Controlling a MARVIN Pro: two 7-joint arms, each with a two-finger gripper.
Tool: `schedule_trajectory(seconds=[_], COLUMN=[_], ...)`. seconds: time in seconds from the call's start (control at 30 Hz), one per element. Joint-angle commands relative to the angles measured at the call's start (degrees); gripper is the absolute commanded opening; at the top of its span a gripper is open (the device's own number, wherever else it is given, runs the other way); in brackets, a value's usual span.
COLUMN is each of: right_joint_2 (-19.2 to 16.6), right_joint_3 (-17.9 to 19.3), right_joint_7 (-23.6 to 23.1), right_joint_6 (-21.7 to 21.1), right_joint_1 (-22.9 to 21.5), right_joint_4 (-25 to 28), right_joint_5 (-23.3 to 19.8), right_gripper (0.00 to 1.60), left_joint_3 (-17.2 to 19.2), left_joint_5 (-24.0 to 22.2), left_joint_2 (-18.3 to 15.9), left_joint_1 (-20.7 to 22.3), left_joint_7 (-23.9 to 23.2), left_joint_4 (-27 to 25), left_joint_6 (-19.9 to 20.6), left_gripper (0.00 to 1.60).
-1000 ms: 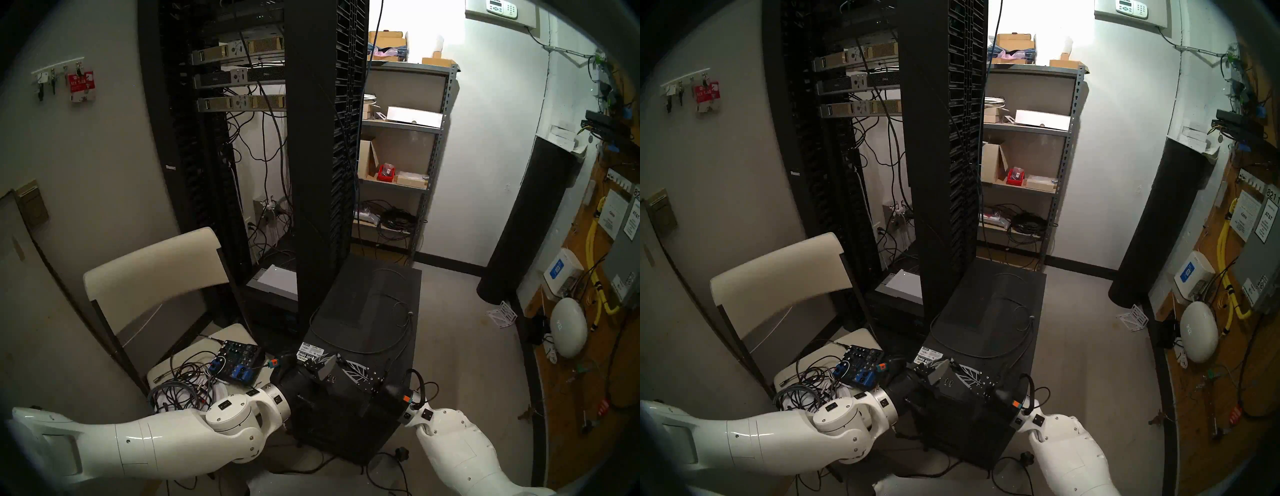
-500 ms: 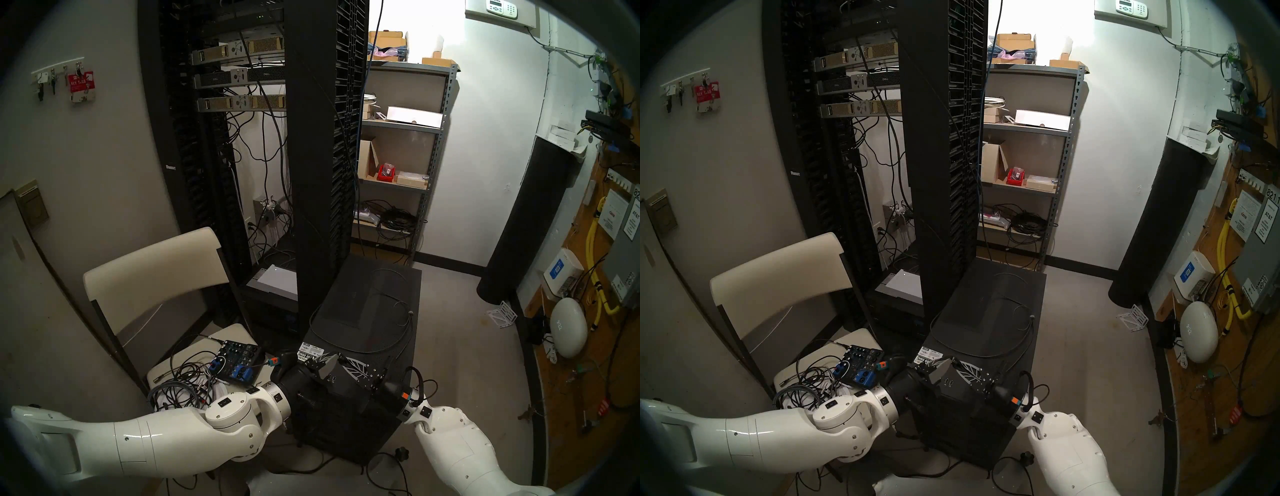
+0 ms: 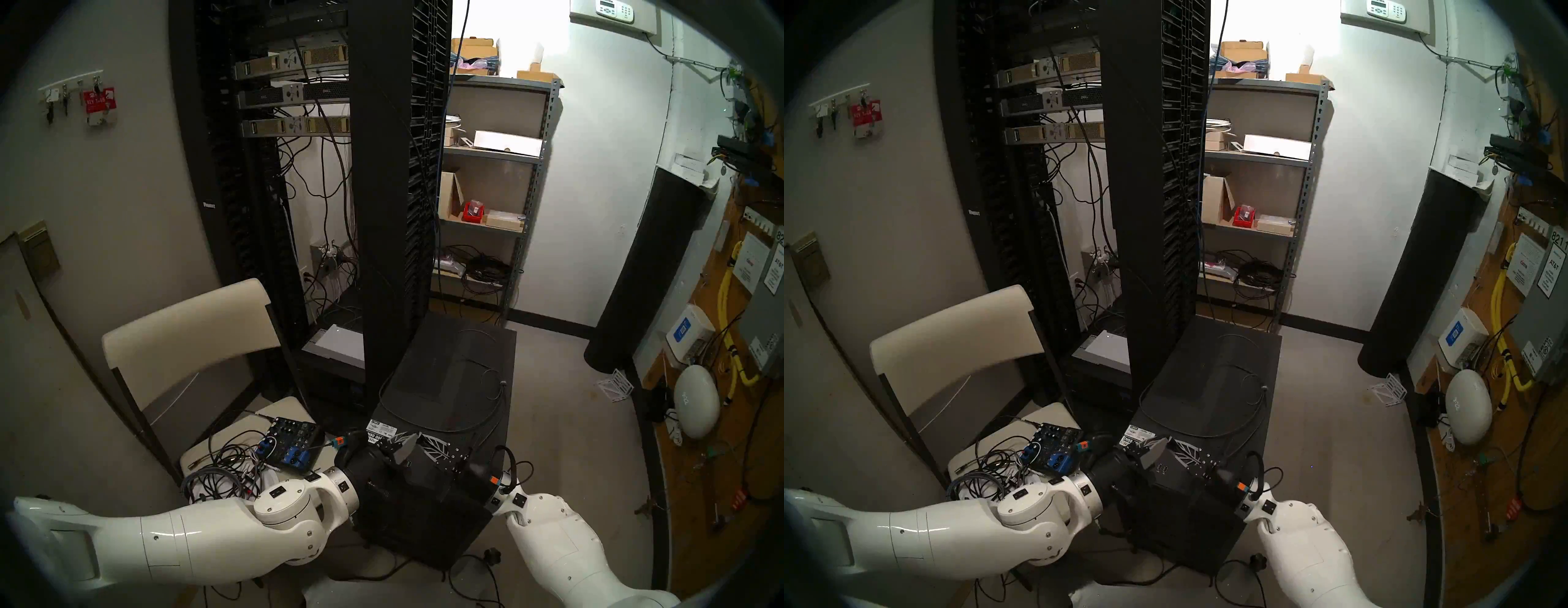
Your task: Insert the cable into the workstation's USB slot
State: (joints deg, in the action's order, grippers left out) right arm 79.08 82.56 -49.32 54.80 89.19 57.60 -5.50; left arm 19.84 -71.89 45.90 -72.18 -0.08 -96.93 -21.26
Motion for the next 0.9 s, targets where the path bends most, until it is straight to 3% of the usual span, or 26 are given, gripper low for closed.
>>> schedule_trajectory(seconds=[0.0,0.33,0.87], right_joint_2=[-0.31,-0.59,-0.37], right_joint_3=[0.64,1.51,-0.17], right_joint_7=[0.07,-0.41,-1.68], right_joint_6=[0.20,0.20,0.20], right_joint_1=[0.63,2.06,0.45], right_joint_4=[1.41,3.58,2.21], right_joint_5=[-1.28,-2.19,-3.66], right_gripper=[0.00,0.00,0.00], left_joint_3=[1.55,0.61,-1.01], left_joint_5=[0.26,1.59,2.35], left_joint_2=[1.29,1.87,2.04], left_joint_1=[1.14,0.93,0.73], left_joint_7=[1.00,0.73,1.16], left_joint_4=[0.93,2.49,0.92], left_joint_6=[-1.70,-1.62,-1.48], left_gripper=[0.00,0.00,0.00])
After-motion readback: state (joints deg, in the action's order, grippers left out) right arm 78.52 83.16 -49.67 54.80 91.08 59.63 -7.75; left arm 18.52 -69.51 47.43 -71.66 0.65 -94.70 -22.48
